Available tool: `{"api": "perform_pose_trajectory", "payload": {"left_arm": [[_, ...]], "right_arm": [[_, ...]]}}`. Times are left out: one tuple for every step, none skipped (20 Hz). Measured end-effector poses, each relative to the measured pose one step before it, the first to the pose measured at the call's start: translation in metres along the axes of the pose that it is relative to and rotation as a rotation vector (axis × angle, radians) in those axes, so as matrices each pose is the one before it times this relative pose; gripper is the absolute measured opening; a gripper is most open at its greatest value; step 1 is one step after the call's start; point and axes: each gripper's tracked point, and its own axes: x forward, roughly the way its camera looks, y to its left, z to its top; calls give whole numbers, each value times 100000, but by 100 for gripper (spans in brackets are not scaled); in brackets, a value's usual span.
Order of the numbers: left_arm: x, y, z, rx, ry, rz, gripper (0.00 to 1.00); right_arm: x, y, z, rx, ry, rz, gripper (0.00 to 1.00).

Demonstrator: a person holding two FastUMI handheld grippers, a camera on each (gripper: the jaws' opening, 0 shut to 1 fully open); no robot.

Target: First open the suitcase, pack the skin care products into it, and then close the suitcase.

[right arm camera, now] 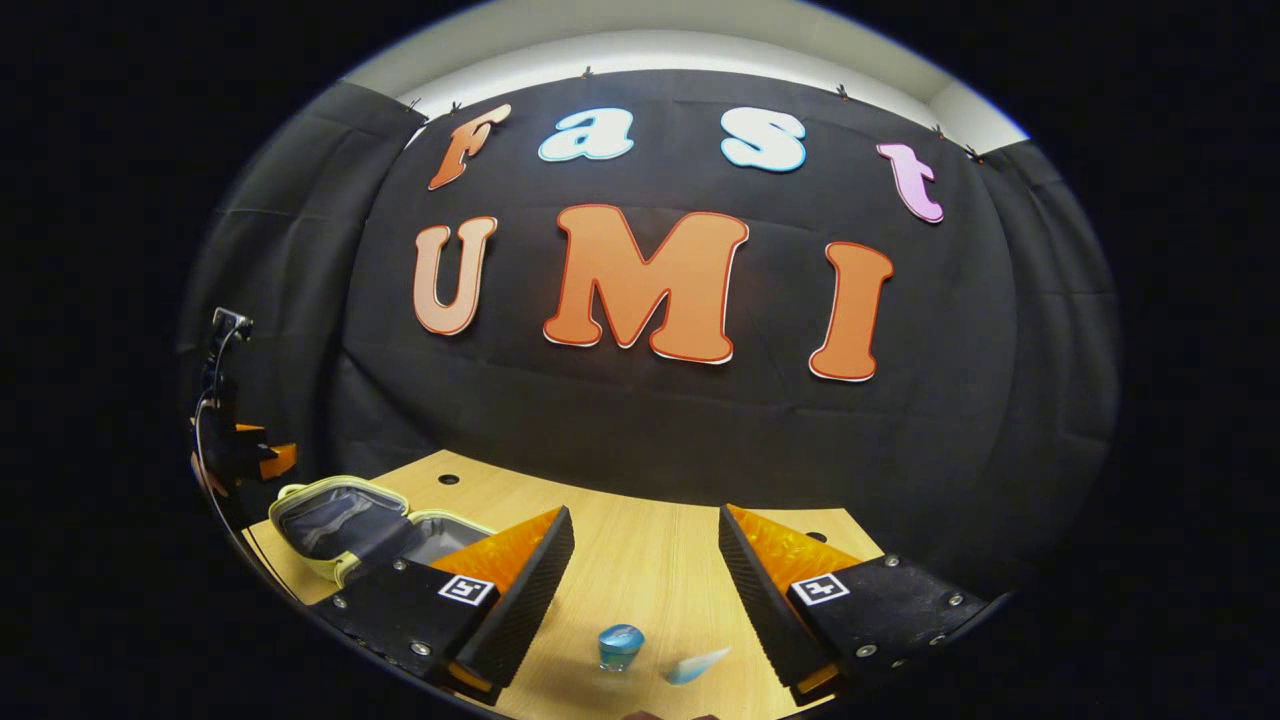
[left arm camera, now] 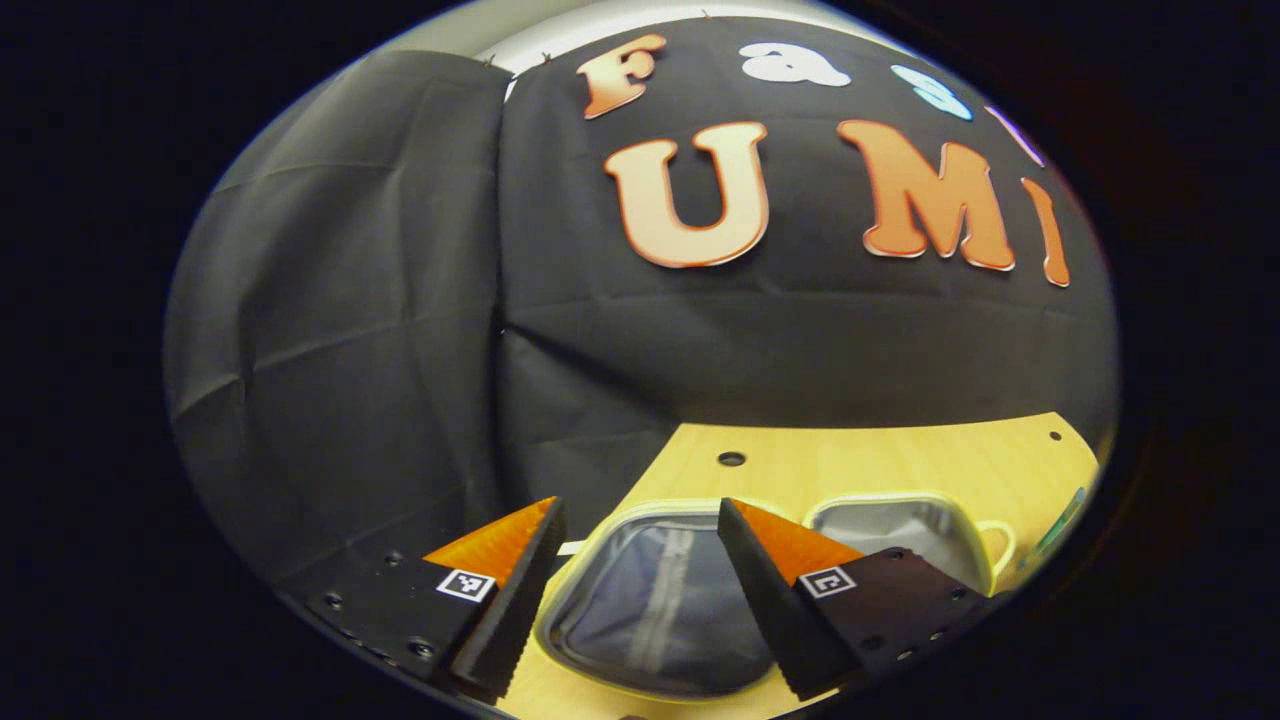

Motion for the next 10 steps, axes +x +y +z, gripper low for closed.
{"api": "perform_pose_trajectory", "payload": {"left_arm": [[-1102, -1836, 648, 1200, -1908, -1889, 99], [-998, -2026, 890, 898, -1446, -1697, 97], [-861, -1895, 583, 975, -982, -2412, 99], [-790, -2156, 396, -233, -438, -2862, 99], [-589, -2213, 28, -850, -1, -3824, 97], [-609, -1935, -476, -5, 602, -2154, 97], [-739, -1852, -299, -217, 902, -1670, 98], [-648, -2135, -509, 50, 243, -2690, 98], [-582, -2191, -541, 213, -118, -2548, 98], [-510, -2222, -636, 325, 31, -2921, 98]], "right_arm": [[-529, -734, -174, 545, -378, 146, 92], [-382, -641, -351, 243, 223, 223, 92], [-381, -645, -631, -172, 1016, 314, 92], [-424, -519, -661, -213, 681, 614, 92], [-377, -513, -571, -294, 657, 408, 92], [-381, -355, -616, 49, 564, 912, 92], [-351, -319, -633, -2, 485, 490, 93], [-440, -353, -793, 122, 557, 1117, 93], [-361, -206, -768, -223, 693, 710, 92], [-452, -192, -839, -109, 1000, 1238, 92]]}}
